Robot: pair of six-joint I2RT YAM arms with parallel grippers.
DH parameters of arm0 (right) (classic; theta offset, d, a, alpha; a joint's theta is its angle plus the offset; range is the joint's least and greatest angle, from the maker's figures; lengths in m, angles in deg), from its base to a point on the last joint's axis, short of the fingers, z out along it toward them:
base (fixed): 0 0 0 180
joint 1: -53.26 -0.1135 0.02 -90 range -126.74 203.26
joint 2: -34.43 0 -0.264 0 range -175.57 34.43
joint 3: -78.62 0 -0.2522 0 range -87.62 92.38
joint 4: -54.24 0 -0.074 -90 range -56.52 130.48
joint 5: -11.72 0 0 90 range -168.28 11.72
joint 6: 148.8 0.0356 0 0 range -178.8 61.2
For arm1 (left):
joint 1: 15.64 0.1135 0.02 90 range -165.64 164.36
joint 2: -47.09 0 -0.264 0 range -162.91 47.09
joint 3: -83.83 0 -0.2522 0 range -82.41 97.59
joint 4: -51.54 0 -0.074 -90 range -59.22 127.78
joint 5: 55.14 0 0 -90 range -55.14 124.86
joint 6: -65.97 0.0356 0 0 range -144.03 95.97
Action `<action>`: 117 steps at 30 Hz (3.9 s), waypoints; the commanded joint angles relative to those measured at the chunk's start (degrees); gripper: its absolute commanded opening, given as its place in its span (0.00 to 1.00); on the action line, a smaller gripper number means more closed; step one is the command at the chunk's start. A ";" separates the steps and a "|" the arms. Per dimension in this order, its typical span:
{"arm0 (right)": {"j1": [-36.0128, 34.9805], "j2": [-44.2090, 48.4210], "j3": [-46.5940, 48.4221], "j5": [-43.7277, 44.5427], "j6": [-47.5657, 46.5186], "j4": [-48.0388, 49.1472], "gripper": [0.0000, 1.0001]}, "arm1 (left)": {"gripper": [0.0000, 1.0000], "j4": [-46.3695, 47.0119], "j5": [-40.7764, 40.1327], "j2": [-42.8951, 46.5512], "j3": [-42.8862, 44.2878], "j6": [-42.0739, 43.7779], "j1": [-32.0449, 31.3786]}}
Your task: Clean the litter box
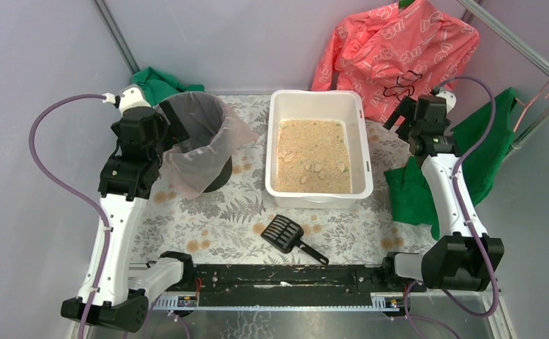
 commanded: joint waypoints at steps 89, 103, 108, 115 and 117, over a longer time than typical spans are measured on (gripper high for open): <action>-12.40 -17.77 11.33 14.61 -16.82 -13.72 0.71 | 0.99 -3.26 4.05 -13.06 9.86 -1.04 -3.74; -18.87 -12.16 17.86 -8.18 -16.36 -15.70 0.90 | 0.98 -8.88 5.30 -17.68 18.14 -0.16 -8.72; -19.40 -11.04 16.50 -9.00 -15.43 -15.02 0.90 | 0.93 -9.24 8.68 -19.51 16.47 3.25 -11.65; -19.35 -9.99 14.54 -9.68 -15.74 -14.58 0.89 | 0.88 -8.95 12.13 -19.29 13.20 7.26 -14.13; -19.36 -9.87 14.42 -9.38 -15.91 -14.54 0.89 | 0.86 -8.98 12.81 -19.28 11.78 8.03 -14.16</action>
